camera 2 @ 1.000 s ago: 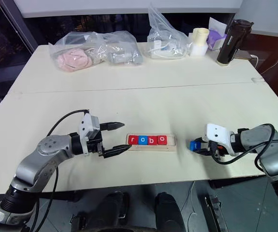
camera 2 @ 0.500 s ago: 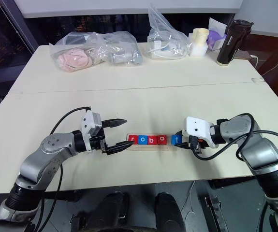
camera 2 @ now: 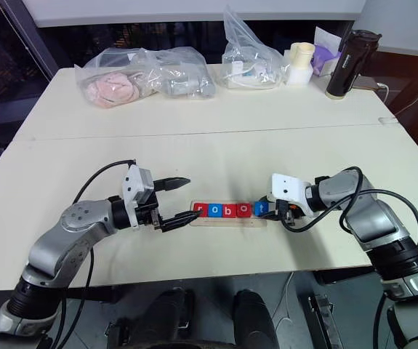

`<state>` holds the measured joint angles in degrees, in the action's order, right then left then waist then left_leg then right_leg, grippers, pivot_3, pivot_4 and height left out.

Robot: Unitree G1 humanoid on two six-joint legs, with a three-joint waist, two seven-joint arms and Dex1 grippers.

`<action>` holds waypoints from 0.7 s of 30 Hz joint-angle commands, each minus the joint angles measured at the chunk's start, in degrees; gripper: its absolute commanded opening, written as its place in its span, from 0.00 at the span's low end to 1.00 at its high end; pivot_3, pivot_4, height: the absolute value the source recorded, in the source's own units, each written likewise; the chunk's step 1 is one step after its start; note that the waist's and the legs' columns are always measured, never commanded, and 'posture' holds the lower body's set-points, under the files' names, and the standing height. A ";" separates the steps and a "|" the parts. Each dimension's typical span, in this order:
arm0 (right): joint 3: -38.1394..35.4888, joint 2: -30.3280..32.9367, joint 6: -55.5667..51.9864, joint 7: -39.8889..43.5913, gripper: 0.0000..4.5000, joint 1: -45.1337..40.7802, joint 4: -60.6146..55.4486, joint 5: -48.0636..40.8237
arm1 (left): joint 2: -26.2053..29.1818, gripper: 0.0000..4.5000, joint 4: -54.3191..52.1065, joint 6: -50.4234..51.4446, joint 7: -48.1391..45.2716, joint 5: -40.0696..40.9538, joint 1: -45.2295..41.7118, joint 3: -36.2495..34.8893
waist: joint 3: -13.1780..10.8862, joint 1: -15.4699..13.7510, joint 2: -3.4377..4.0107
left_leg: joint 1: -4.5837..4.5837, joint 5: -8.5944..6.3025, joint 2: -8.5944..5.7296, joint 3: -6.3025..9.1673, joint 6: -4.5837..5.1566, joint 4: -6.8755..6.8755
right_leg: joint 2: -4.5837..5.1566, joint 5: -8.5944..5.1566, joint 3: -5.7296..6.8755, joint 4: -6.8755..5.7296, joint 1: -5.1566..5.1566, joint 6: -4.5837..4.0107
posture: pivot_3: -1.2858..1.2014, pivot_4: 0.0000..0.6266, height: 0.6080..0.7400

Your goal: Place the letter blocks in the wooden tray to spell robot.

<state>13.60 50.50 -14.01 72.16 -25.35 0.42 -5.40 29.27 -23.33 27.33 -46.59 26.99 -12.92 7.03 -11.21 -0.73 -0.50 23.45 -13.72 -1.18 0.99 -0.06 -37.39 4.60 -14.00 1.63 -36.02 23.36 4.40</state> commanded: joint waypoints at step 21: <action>1.38 -1.55 0.50 2.41 0.25 -2.80 1.36 1.62 | 0.27 1.00 -3.51 0.88 1.62 1.24 1.14 -1.59 | 0.00 0.01 0.00 | 0.00 0.00 0.00 0.00 0.00 -0.03 | 0.00 0.00 0.00 -0.01 0.00 0.00 | 0.52 0.24 1.00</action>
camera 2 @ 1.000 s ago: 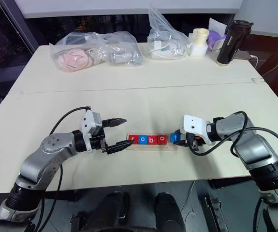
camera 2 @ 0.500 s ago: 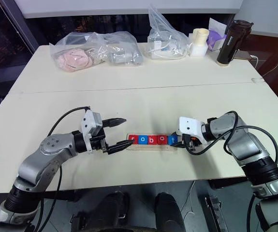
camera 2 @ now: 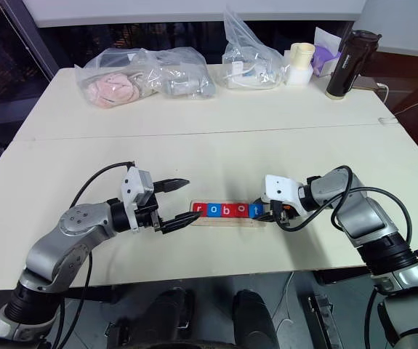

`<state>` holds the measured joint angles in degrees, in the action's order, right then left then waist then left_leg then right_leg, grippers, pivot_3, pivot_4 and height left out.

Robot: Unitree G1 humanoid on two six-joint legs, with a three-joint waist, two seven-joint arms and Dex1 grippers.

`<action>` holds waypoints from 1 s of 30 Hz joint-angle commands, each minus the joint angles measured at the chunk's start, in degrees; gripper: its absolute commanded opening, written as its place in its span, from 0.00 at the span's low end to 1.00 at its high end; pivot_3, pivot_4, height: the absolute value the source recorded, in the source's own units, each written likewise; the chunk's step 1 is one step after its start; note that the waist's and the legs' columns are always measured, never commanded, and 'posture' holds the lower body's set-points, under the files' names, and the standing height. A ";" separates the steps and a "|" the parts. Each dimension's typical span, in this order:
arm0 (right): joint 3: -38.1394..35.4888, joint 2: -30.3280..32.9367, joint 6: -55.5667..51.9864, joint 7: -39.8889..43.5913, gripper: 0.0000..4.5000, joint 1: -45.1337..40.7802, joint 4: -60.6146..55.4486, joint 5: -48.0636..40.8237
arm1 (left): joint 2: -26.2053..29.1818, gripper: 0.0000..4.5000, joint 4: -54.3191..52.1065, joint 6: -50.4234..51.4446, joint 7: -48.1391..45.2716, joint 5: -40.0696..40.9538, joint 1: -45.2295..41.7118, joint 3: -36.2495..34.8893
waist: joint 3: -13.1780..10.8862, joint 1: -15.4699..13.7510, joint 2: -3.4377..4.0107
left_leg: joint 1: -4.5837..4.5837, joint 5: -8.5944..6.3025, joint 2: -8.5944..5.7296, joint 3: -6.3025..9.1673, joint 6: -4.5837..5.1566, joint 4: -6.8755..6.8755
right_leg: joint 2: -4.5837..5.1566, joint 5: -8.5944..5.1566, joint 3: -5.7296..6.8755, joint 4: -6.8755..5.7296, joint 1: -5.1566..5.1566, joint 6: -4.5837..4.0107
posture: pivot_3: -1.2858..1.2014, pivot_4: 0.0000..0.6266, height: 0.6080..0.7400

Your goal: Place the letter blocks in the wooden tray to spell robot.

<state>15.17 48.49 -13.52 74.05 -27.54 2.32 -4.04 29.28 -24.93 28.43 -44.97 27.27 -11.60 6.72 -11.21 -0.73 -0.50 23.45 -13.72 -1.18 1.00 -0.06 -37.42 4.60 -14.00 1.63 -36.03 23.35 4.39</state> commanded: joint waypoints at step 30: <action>-32.24 7.05 -30.11 -10.42 1.00 26.12 -38.93 -16.57 | 4.11 1.00 -1.36 2.19 -1.56 3.84 -0.14 -5.20 | 0.00 -0.15 0.00 | 0.02 -0.01 0.02 0.03 -0.01 0.12 | 0.06 -0.02 0.01 0.05 0.02 -0.02 | 0.52 0.24 1.00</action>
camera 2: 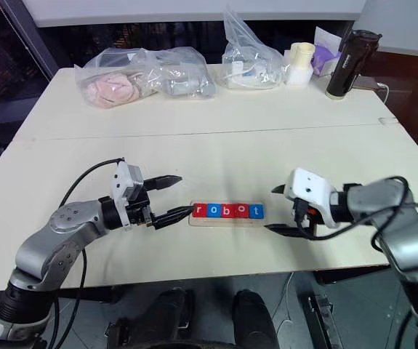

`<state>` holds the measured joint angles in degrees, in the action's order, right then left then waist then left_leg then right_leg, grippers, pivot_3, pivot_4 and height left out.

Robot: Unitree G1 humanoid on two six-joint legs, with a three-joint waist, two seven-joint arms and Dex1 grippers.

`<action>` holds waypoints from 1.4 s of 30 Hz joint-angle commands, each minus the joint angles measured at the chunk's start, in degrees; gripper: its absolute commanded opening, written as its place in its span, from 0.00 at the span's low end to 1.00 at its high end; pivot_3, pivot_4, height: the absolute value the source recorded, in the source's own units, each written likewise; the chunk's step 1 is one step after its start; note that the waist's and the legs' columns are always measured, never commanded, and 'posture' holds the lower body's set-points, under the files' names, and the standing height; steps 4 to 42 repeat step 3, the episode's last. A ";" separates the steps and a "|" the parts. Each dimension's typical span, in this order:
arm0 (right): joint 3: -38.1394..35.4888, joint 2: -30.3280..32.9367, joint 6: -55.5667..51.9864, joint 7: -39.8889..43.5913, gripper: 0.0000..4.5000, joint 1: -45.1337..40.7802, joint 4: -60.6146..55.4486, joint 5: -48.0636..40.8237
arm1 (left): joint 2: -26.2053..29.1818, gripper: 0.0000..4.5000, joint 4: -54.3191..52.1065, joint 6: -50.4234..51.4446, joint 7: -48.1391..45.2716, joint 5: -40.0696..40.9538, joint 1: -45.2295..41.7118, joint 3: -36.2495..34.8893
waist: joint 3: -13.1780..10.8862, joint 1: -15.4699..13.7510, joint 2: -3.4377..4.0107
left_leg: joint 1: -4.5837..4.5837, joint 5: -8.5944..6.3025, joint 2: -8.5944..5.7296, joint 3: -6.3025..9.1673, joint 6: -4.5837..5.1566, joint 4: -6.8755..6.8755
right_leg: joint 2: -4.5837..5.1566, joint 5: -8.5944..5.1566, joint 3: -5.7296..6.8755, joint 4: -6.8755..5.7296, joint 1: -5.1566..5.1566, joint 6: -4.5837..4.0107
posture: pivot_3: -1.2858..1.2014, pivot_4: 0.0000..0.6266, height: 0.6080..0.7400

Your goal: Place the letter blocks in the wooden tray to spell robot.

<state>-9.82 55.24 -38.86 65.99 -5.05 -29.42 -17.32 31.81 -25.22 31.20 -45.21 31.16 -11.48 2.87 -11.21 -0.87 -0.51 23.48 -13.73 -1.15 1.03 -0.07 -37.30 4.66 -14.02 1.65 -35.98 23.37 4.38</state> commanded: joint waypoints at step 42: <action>-11.02 -0.73 -8.31 -5.31 1.00 7.06 -11.09 -5.64 | 2.63 1.00 -0.46 0.11 -2.03 1.52 -0.26 -2.36 | 0.00 0.17 0.01 | -0.01 0.00 0.00 -0.03 0.00 -0.01 | 0.00 0.00 -0.02 0.00 0.01 -0.01 | 0.52 0.24 1.00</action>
